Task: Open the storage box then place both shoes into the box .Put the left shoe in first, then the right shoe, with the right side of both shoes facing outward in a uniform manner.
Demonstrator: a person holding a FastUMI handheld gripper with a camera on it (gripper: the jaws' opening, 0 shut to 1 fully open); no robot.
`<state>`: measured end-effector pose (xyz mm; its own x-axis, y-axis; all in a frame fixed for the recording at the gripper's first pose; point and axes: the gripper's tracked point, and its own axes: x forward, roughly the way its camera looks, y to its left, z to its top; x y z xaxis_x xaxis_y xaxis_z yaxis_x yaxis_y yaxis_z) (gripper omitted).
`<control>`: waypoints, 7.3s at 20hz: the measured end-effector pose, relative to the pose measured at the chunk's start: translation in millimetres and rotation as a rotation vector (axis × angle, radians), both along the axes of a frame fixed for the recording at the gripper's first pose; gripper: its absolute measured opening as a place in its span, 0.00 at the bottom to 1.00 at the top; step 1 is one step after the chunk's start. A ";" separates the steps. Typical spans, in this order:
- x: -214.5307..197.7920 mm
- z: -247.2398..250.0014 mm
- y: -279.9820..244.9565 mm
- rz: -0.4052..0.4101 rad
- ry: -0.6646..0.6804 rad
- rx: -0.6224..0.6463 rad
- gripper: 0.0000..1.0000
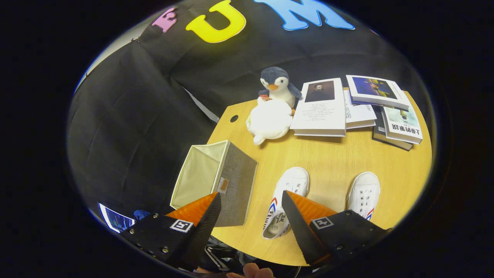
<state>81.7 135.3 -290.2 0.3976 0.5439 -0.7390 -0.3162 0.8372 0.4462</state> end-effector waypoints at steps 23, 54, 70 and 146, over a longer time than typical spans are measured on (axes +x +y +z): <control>-25.4 -160.3 -29.9 0.092 0.284 -0.326 0.96; -26.9 -177.1 -32.9 -0.048 0.445 -0.268 0.04; -13.5 -181.0 23.7 0.135 0.318 -0.187 0.04; -23.1 -300.4 -313.9 -0.252 0.385 -0.373 0.97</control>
